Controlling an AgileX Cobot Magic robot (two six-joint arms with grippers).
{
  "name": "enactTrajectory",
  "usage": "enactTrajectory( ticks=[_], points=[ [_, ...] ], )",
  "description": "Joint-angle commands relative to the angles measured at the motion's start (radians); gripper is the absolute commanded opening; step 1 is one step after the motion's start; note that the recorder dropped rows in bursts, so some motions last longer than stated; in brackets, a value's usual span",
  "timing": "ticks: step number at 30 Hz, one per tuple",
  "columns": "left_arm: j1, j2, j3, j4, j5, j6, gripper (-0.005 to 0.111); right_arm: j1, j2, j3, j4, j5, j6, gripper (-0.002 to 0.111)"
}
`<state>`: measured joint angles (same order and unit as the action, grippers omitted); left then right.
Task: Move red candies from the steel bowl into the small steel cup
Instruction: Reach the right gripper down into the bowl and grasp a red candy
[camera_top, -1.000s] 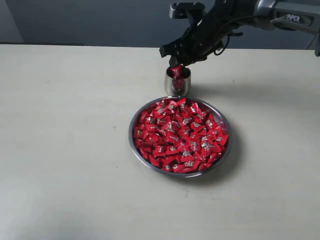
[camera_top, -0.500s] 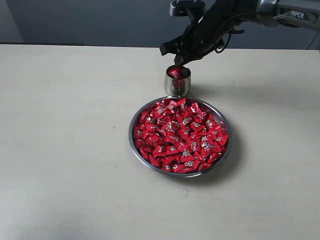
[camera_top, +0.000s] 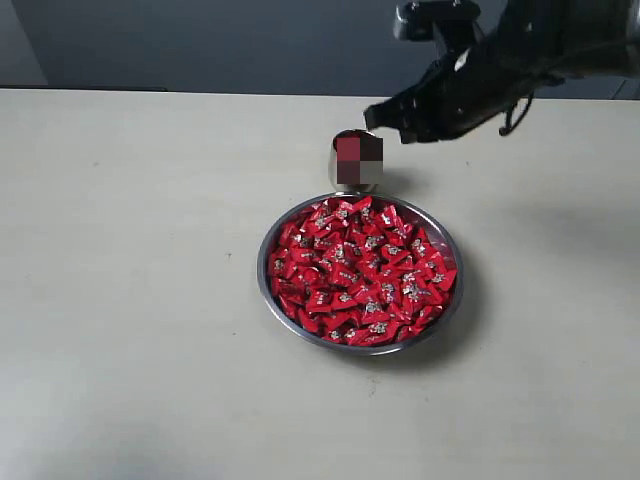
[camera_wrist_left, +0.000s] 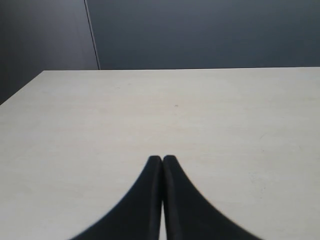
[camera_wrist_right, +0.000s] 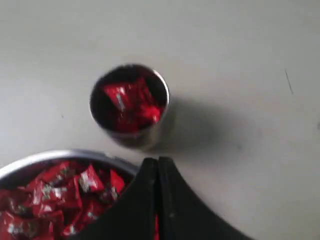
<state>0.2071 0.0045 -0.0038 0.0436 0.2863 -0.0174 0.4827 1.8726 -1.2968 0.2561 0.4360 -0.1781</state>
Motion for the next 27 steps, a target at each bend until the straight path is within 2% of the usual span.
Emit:
enactTrajectory(
  ticks=[1,6,8,11,18,27],
  points=[
    [0.001,-0.004,0.004,0.001,-0.002,-0.003,0.0,-0.003,-0.095,0.2,0.012,-0.128,-0.005,-0.001],
    [0.001,-0.004,0.004,0.001,-0.002,-0.003,0.0,-0.003,-0.101,0.214,0.077,0.033,-0.07,-0.001],
    [0.001,-0.004,0.004,0.001,-0.002,-0.003,0.0,-0.003,-0.101,0.214,0.183,0.089,-0.146,-0.001],
    [0.001,-0.004,0.004,0.001,-0.002,-0.003,0.0,0.042,-0.101,0.214,0.243,0.143,-0.216,-0.001],
    [0.001,-0.004,0.004,0.001,-0.002,-0.003,0.0,0.171,-0.101,0.214,0.243,0.117,-0.203,-0.001],
    [0.001,-0.004,0.004,0.001,-0.002,-0.003,0.0,0.187,-0.101,0.214,0.219,0.107,-0.222,-0.001]
  ],
)
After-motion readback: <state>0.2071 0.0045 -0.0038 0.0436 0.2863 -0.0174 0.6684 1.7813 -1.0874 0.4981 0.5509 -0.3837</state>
